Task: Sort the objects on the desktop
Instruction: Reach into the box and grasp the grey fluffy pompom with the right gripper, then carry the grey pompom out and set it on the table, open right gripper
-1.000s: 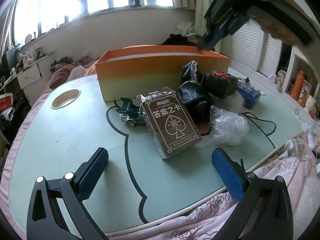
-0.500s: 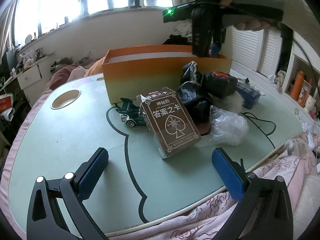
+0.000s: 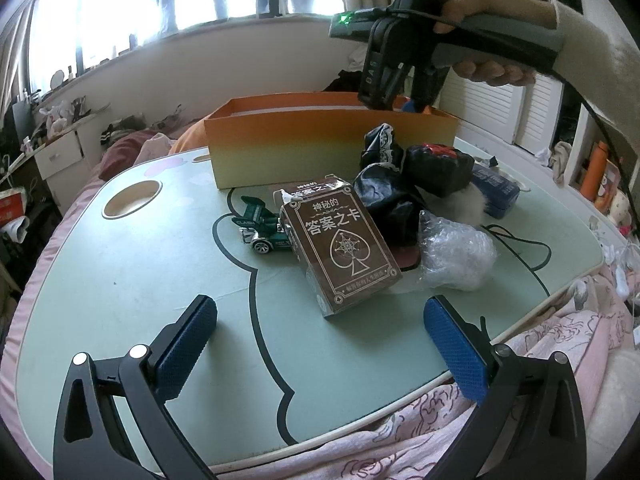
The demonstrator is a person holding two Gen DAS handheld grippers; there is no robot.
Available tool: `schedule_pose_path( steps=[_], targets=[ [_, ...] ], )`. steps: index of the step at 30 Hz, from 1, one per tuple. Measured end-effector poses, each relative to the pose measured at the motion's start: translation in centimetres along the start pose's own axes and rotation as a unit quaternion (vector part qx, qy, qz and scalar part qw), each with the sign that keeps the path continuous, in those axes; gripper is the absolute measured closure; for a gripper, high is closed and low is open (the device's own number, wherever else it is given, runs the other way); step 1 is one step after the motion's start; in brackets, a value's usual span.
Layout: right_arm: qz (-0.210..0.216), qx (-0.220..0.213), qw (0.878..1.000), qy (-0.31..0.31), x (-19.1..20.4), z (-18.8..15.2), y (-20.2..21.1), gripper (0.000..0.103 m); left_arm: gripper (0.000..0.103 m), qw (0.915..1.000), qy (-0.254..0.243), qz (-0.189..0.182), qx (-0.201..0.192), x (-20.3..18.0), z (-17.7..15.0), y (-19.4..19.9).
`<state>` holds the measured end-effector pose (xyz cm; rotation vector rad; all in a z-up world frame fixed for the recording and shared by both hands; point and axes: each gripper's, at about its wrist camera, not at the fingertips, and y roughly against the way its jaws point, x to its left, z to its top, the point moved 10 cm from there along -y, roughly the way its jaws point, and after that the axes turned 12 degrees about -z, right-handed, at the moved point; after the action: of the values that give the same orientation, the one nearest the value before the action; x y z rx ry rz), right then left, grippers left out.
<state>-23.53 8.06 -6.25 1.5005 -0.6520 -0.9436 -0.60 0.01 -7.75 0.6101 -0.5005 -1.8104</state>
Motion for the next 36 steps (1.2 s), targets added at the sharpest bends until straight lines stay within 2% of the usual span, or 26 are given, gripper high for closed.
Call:
schedule_pose_path(
  steps=[1,3,6,8,10,13,15,17,18,19,23,24,26,28,33,35,36],
  targets=[
    [0.012,-0.01,1.0,-0.008,-0.2,0.3,0.5,0.09,0.0,1.0,0.0,0.0,0.0,0.0,0.0,0.0],
    [0.045,-0.038,0.998,-0.021,-0.3,0.7,2.1,0.089,0.0,1.0,0.001,0.0,0.0,0.0,0.0,0.0],
    [0.068,-0.062,0.995,-0.026,-0.6,0.5,3.8,0.09,0.0,1.0,0.001,0.001,-0.001,0.0,0.0,0.1],
    [0.069,-0.085,0.993,-0.034,-0.9,0.7,4.9,0.091,0.0,1.0,0.001,0.001,-0.001,0.0,0.0,0.1],
    [0.08,-0.113,0.989,-0.047,-0.9,1.1,6.7,0.098,0.0,1.0,0.001,0.001,0.0,0.0,0.0,0.1],
    [0.1,-0.138,0.984,-0.047,-0.6,0.8,9.1,0.098,0.0,1.0,0.002,0.002,-0.001,0.0,0.0,0.1],
    [0.102,-0.138,0.984,-0.041,-1.0,0.9,9.2,0.098,0.0,1.0,0.002,0.003,-0.001,0.0,0.0,0.1],
    [0.086,-0.127,0.987,-0.04,-0.7,1.4,7.7,0.083,0.0,1.0,0.002,0.003,-0.001,-0.1,0.0,0.1],
    [0.063,-0.118,0.99,-0.043,-1.1,1.7,6.3,0.063,0.0,1.0,0.002,0.003,-0.002,-0.1,0.0,0.2],
    [0.052,-0.111,0.991,-0.045,-1.1,1.7,5.4,0.046,0.0,1.0,0.002,0.003,-0.002,-0.1,0.0,0.2],
    [0.042,-0.073,0.996,-0.04,0.1,1.6,0.9,0.045,0.0,1.0,0.002,0.004,-0.002,-0.1,0.0,0.2],
    [0.024,-0.065,0.997,-0.039,0.3,1.3,0.1,0.045,0.0,1.0,0.001,0.004,-0.002,-0.2,0.0,0.2],
    [-0.062,-0.088,0.994,-0.035,0.0,1.3,-0.6,0.05,0.0,1.0,0.001,0.004,-0.002,-0.2,0.0,0.2],
    [-0.098,-0.118,0.987,-0.045,-0.2,1.2,-0.2,0.068,0.0,1.0,0.003,0.003,-0.002,-0.1,0.0,0.2],
    [-0.073,-0.199,0.974,-0.082,-0.2,0.1,1.7,0.07,0.0,1.0,0.004,0.004,-0.003,-0.2,0.1,0.2],
    [-0.043,-0.249,0.962,-0.1,-0.3,-0.3,3.6,0.07,0.0,1.0,0.004,0.004,-0.003,-0.2,0.1,0.2],
    [-0.032,-0.284,0.951,-0.116,-0.6,-0.9,5.2,0.07,0.0,1.0,0.004,0.005,-0.003,-0.2,0.1,0.2]
  ],
)
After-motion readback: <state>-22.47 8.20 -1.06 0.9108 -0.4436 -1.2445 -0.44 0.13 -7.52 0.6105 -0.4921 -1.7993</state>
